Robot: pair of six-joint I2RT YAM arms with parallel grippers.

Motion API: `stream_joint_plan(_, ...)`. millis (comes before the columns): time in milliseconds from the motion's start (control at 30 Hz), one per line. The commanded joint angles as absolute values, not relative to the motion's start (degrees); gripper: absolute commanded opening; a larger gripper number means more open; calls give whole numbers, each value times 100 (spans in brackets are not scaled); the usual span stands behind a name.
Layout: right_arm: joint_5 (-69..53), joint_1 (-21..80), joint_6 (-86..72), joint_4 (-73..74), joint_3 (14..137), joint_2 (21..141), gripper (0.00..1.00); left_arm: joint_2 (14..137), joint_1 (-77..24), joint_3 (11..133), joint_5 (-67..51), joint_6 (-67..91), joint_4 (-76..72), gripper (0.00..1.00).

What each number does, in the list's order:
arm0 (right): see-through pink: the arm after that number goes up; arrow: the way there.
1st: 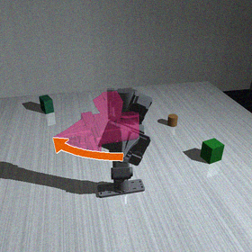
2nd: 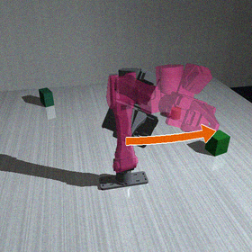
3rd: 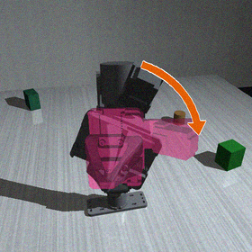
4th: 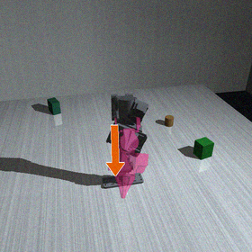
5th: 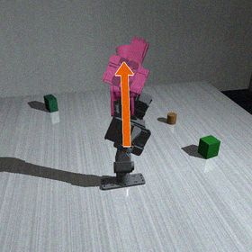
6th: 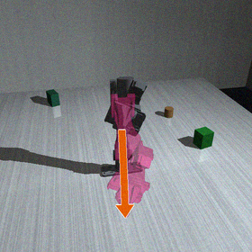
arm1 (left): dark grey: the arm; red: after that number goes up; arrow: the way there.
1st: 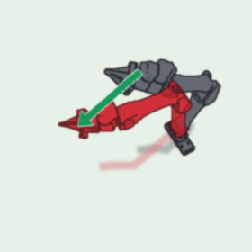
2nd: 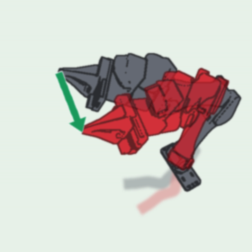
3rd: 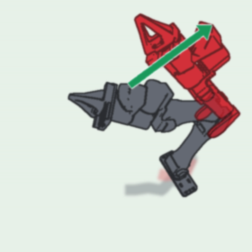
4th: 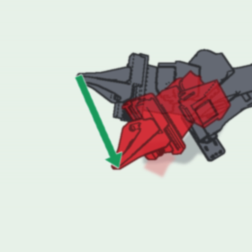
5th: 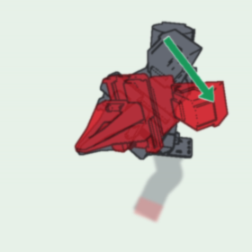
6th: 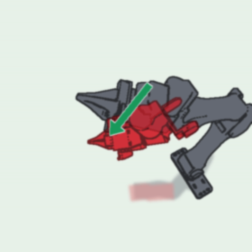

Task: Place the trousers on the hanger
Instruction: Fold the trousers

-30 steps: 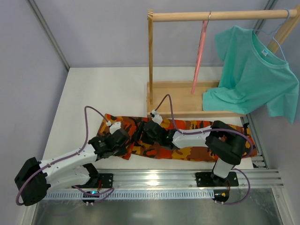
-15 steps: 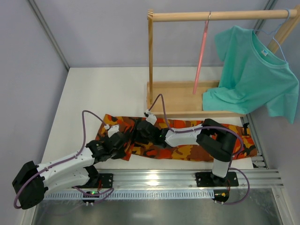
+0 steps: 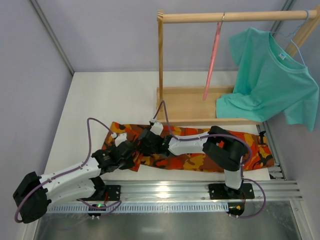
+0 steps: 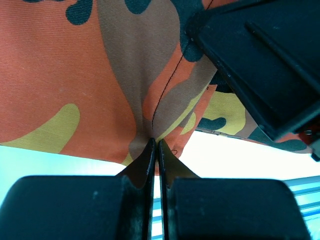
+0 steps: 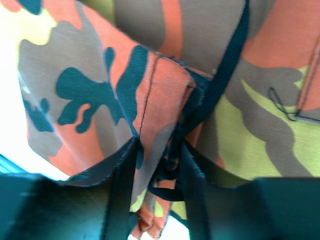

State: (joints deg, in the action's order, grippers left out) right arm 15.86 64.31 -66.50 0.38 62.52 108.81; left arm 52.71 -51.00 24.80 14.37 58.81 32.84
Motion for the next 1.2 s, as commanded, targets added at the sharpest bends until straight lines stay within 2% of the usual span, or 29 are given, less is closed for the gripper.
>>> stream_joint_plan(0,1890,6469,-6732,360,6486,10977,33,5160,-5142,2435,1477,6047,3120,3)
stream_joint_plan(100,1854,6469,-6575,422,6600,11065,16,5063,-5142,2469,1494,6091,3129,11)
stream_joint_plan(133,1863,6443,-6487,552,6644,11039,4,5036,-5142,2505,1512,6082,3164,15)
stream_joint_plan(167,1846,6416,-6391,632,6714,10996,4,5001,-5142,2644,1581,6056,3208,25)
stream_joint_plan(233,1706,6355,-5873,956,6785,10838,4,4887,-5142,2847,1687,5907,3497,31)
stream_joint_plan(267,1749,6320,-5697,1167,6890,10619,4,4861,-5142,3004,1801,5811,3620,37)
stream_joint_plan(367,1898,6276,-5125,2072,7048,10154,4,4886,-5142,3663,1977,5424,3963,45)
stream_joint_plan(500,1986,6232,-4606,3134,7250,10046,4,5377,-5107,4332,2232,5046,4061,49)
stream_joint_plan(600,1978,6179,-4404,3339,7058,10002,4,5879,-4914,4553,2119,4913,3938,50)
stream_joint_plan(900,2022,6056,-3991,2858,6258,9431,4,6433,-4404,3798,1222,5220,2867,49)
stream_joint_plan(967,1847,6047,-3999,2717,6144,9378,16,6503,-4395,3675,1178,5238,2760,50)
stream_joint_plan(1000,1776,6038,-4364,2429,5874,9239,38,6687,-4386,3578,1091,5282,2621,49)
stream_joint_plan(1033,1775,6038,-4368,2365,5871,9237,38,6688,-4386,3551,1090,5282,2619,49)
stream_joint_plan(1100,1775,6047,-4771,2242,5687,9150,48,6802,-4386,3498,1055,5335,2505,49)
stream_joint_plan(1167,1705,6047,-5061,1935,5345,9018,53,6881,-4377,3402,1020,5361,2426,49)
